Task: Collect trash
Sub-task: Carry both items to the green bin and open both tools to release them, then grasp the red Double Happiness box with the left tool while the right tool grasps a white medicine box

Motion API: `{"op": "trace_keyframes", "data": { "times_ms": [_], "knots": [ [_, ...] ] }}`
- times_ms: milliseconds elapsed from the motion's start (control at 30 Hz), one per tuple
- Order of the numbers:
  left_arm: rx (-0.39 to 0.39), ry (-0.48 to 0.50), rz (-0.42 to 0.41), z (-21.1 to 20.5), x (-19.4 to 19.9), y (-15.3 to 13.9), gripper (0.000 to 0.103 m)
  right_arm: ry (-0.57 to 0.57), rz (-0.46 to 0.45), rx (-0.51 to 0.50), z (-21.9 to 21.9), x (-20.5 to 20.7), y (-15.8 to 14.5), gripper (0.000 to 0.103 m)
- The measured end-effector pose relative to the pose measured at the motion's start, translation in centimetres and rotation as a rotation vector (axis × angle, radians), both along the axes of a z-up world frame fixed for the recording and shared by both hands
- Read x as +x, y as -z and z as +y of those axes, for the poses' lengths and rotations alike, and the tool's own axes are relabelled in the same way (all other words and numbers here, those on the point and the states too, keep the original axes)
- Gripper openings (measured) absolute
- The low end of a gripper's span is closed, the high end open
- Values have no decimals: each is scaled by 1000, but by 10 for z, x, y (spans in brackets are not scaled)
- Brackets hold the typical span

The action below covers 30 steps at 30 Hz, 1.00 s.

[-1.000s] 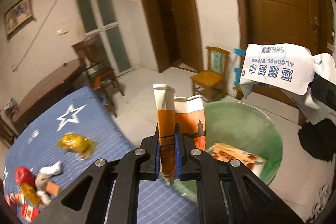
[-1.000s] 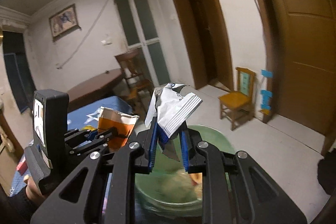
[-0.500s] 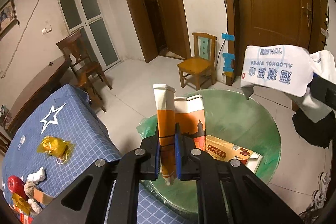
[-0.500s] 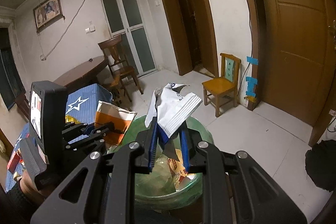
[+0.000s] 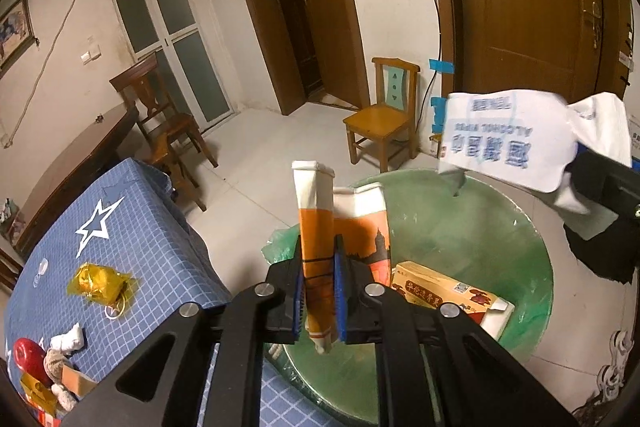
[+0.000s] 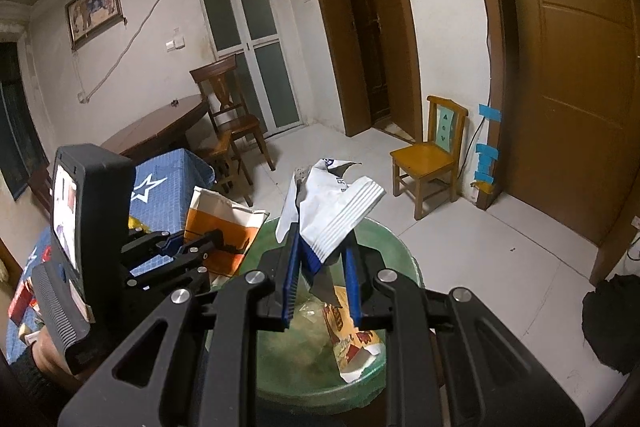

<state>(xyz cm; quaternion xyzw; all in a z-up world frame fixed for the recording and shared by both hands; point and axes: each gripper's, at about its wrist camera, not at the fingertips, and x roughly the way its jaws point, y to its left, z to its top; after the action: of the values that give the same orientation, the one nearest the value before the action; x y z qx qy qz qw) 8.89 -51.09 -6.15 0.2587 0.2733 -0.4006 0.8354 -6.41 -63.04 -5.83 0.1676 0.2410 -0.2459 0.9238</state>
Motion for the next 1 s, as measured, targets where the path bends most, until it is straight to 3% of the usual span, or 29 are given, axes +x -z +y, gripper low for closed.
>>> {"op": "trace_keyframes", "data": {
  "times_ms": [33, 67, 100, 733, 1000],
  "knots": [
    [3, -2, -1, -1, 0, 0, 43, 4, 33, -10, 0, 5, 4, 27],
    [3, -9, -7, 0, 0, 0, 69, 23, 40, -15, -2, 5, 6, 44],
    [-8, -14, -20, 2, 0, 0, 72, 37, 25, -19, -3, 3, 7, 50],
    [-48, -44, -56, 36, -12, -20, 72, 56, -36, -26, 12, -14, -6, 51],
    [-107, -131, -32, 103, -11, -37, 72, 40, -163, -63, 38, -17, -23, 51]
  ]
}}
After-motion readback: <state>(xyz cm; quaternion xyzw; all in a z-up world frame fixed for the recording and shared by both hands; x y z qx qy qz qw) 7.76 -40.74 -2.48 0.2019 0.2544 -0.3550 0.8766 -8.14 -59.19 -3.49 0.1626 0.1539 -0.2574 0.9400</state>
